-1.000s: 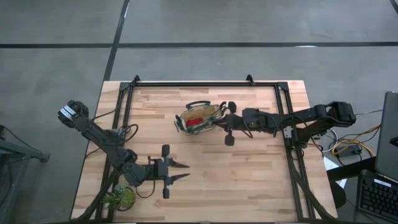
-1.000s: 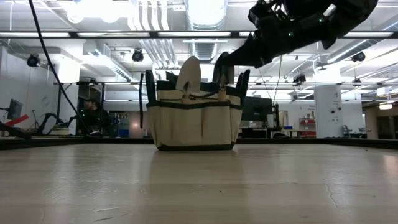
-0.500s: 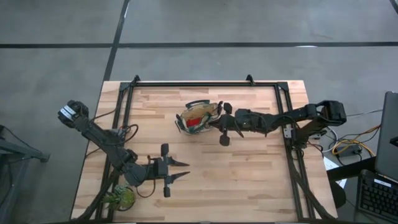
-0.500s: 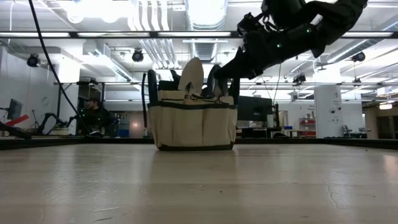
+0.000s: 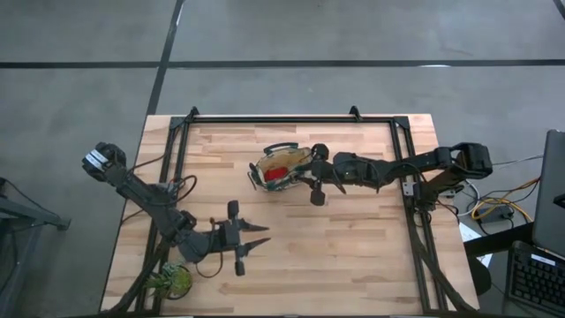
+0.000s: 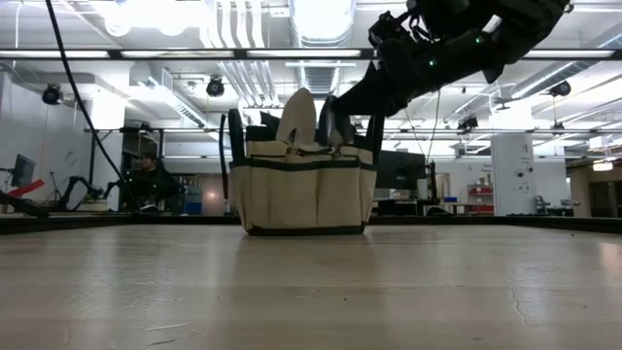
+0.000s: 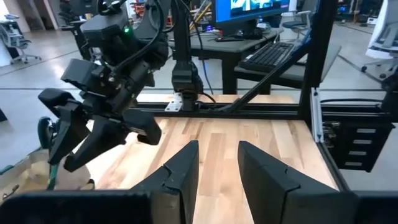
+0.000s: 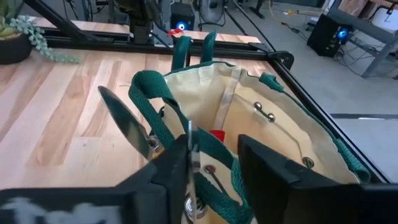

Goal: Pick & Place Garden tools in Gardening bag
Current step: Put the brown trowel into the light brown gardening bag, then return to Home Position

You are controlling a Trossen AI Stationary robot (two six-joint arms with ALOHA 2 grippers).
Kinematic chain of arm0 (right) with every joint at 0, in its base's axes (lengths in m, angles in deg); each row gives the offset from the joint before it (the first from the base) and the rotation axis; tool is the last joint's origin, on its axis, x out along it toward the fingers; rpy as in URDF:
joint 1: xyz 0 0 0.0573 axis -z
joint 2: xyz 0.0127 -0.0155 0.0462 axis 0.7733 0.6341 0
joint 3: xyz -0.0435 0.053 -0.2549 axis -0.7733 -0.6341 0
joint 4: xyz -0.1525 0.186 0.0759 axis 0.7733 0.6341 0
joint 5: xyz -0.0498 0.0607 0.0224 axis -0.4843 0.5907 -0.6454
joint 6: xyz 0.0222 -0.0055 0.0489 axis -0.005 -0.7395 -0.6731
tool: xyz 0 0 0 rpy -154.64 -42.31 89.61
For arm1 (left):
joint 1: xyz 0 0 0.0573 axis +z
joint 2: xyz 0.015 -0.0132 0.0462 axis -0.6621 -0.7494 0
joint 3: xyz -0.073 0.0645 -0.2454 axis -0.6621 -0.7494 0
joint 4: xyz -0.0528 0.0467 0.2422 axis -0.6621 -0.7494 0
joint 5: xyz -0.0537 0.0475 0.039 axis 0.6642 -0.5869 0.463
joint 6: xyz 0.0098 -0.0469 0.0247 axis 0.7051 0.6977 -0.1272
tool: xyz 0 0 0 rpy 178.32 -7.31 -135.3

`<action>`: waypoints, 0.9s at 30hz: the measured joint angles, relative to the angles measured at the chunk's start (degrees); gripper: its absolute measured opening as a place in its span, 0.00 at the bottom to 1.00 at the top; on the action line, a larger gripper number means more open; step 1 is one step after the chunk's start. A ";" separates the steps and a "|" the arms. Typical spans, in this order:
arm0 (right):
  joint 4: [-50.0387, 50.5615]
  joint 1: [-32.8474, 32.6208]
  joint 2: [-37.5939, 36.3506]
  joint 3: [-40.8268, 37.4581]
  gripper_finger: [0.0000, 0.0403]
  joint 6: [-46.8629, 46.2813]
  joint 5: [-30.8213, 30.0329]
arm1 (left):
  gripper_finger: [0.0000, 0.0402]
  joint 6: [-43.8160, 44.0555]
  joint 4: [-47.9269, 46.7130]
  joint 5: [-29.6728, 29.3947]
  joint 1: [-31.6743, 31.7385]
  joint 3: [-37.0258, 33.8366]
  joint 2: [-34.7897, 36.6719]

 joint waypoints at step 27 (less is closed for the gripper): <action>-0.37 -10.08 -29.35 -16.19 0.02 -1.82 4.21 | 0.01 0.45 4.41 17.11 13.85 -17.48 14.42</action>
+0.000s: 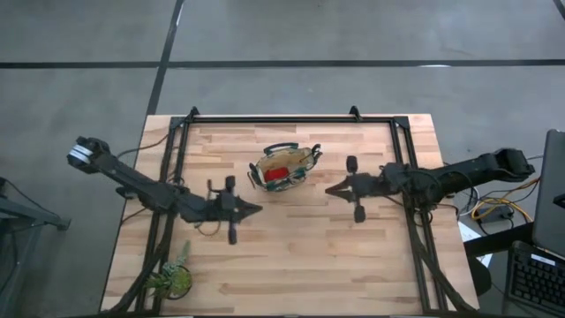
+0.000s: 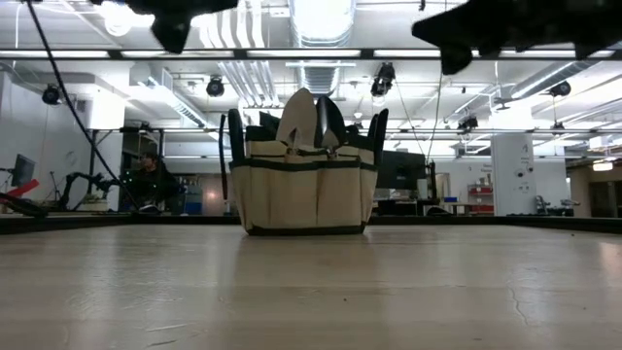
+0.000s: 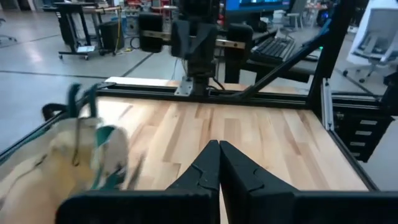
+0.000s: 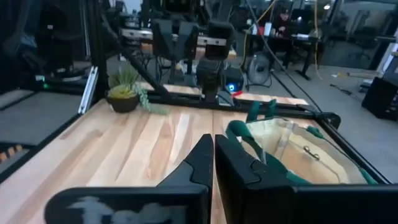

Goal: Pick & Place Garden tools in Gardening bag
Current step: Return to Home Position

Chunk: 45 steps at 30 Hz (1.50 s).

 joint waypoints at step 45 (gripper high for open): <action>8.96 0.59 -41.46 -23.95 0.02 -1.26 0.79 | 0.02 -5.23 -5.76 -0.87 0.87 -35.00 53.39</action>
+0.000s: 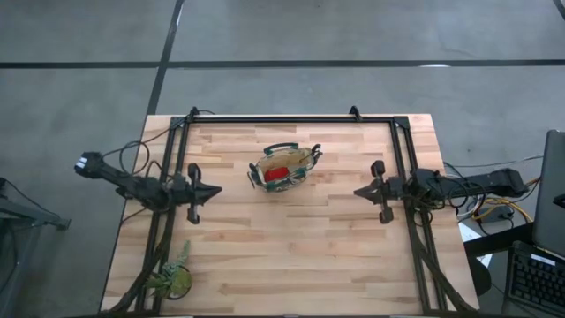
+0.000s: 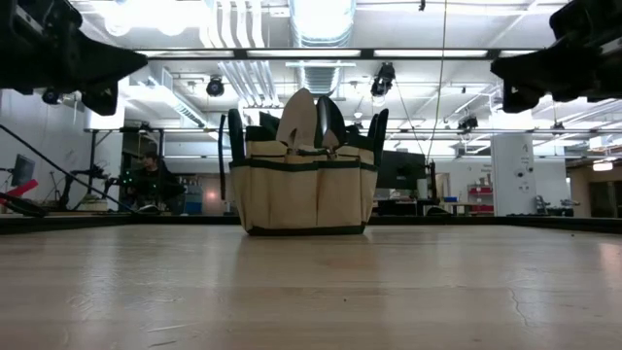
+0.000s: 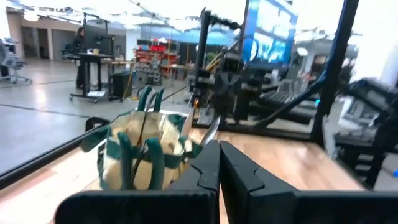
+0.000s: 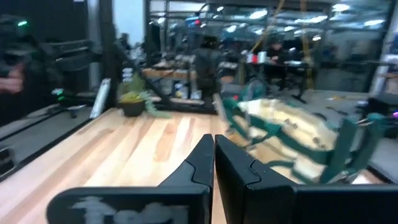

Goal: Pick & Place Garden tools in Gardening bag
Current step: Return to Home Position

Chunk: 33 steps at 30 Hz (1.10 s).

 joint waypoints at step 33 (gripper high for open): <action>6.64 -0.02 -2.88 -0.07 0.02 -4.37 3.52 | 0.02 -0.69 -5.32 -0.80 0.00 -0.26 7.06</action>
